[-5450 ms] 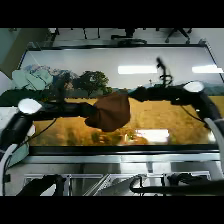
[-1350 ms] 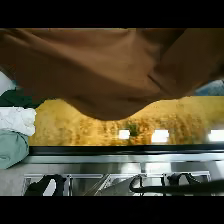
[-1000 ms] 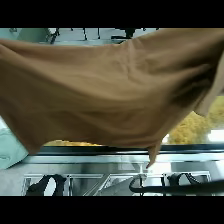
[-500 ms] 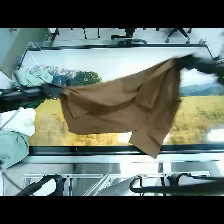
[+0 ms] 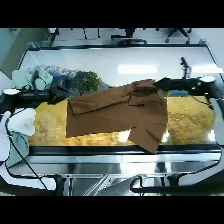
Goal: Fold the shirts.
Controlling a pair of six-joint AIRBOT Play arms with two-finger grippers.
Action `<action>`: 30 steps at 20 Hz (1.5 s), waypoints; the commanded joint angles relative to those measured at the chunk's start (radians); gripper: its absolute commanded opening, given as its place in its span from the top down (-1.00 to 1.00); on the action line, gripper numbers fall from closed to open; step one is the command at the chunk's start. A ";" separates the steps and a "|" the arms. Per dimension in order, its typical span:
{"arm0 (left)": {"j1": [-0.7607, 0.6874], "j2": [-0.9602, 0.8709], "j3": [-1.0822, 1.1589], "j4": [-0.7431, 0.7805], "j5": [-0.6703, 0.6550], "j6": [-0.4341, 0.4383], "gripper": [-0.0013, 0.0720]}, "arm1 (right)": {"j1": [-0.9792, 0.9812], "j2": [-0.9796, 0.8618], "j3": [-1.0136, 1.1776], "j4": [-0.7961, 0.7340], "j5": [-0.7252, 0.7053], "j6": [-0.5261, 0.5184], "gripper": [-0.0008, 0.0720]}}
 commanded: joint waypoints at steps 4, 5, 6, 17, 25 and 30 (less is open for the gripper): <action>0.121 0.141 -0.094 0.358 -0.163 -0.130 -0.79 | -0.259 0.159 -0.006 -0.373 0.151 0.220 -0.34; 0.131 0.187 -0.200 0.369 -0.136 -0.130 -0.79 | -0.291 0.164 -0.023 -0.409 0.167 0.222 -0.34; 0.137 0.218 -0.296 0.367 -0.103 -0.125 -0.79 | -0.318 0.165 -0.046 -0.425 0.176 0.222 -0.34; -0.011 0.124 -0.576 0.257 0.170 -0.084 -0.78 | -0.343 0.079 -0.177 -0.420 0.149 0.176 -0.34; -0.125 -0.008 -0.321 0.243 0.044 -0.087 0.93 | -0.214 0.025 -0.288 -0.461 0.152 0.173 -0.34; -0.136 -0.013 -0.267 0.236 0.028 -0.098 0.93 | -0.146 -0.047 -0.305 -0.457 0.159 0.176 -0.34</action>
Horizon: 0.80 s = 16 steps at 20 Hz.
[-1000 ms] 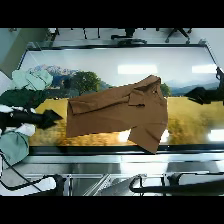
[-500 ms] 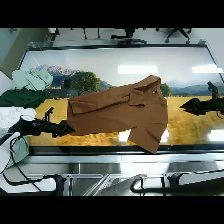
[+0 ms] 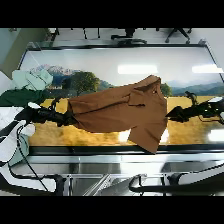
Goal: Fold the shirts.
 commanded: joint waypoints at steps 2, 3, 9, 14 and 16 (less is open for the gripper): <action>-0.008 -0.007 0.056 -0.010 -0.054 -0.011 0.93 | 0.073 -0.039 -0.013 -0.023 -0.019 0.000 -0.20; -0.009 -0.007 0.074 -0.011 -0.077 -0.012 0.93 | 0.090 -0.038 -0.013 -0.013 -0.017 -0.002 0.23; 0.001 0.131 0.226 -0.155 -0.209 -0.012 0.94 | 0.087 0.111 0.111 0.328 0.052 -0.070 0.93; 0.104 0.428 0.571 -0.443 -0.272 -0.026 0.94 | -0.064 0.425 0.502 0.703 0.029 -0.104 0.93; 0.164 0.536 0.727 -0.504 -0.208 -0.027 0.94 | -0.127 0.554 0.644 0.700 -0.100 -0.107 0.93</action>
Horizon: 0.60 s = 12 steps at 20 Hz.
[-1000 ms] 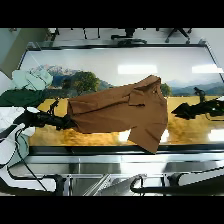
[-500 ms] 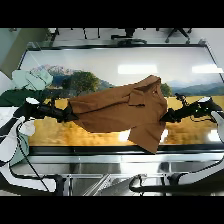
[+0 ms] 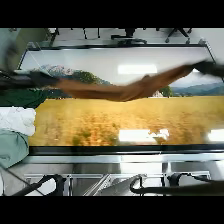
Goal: Fold the shirts.
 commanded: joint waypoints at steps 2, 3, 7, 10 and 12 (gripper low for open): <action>0.146 0.251 0.353 -0.137 0.117 -0.002 0.94 | -0.133 0.278 0.280 0.072 -0.257 -0.052 0.93; 0.194 0.291 0.412 -0.138 0.142 -0.001 0.94 | -0.152 0.325 0.304 0.022 -0.314 -0.058 0.93; 0.423 0.400 0.533 -0.103 0.157 -0.002 0.94 | -0.161 0.437 0.324 -0.123 -0.421 -0.062 0.94; 0.421 0.386 0.475 -0.105 0.151 -0.002 0.94 | -0.161 0.402 0.323 -0.140 -0.396 -0.070 0.94; 0.345 0.340 0.383 -0.095 0.122 0.000 0.94 | -0.161 0.328 0.321 -0.093 -0.311 -0.069 0.93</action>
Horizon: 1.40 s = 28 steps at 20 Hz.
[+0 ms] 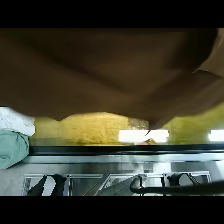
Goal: Fold the shirts.
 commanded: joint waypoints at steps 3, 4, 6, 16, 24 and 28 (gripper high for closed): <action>-0.225 -0.141 -0.198 0.101 -0.025 0.053 0.94 | 0.000 -0.216 0.000 0.122 0.233 -0.006 0.93; -0.323 -0.211 -0.250 0.166 -0.011 0.059 0.94 | 0.009 -0.288 -0.017 0.153 0.272 -0.006 0.93; -0.452 -0.332 -0.320 0.255 0.021 0.072 0.94 | 0.080 -0.424 -0.058 0.132 0.298 -0.006 0.93; -0.634 -0.912 -0.333 0.535 0.307 0.060 0.94 | 0.302 -0.998 -0.123 -0.169 0.095 0.024 0.93; -0.610 -1.110 -0.089 0.546 0.109 -0.056 0.94 | 0.246 -1.026 -0.116 -0.364 0.081 0.029 0.93; -0.613 -1.118 -0.184 0.635 0.072 -0.151 0.94 | 0.246 -1.039 -0.117 -0.420 0.099 0.028 0.93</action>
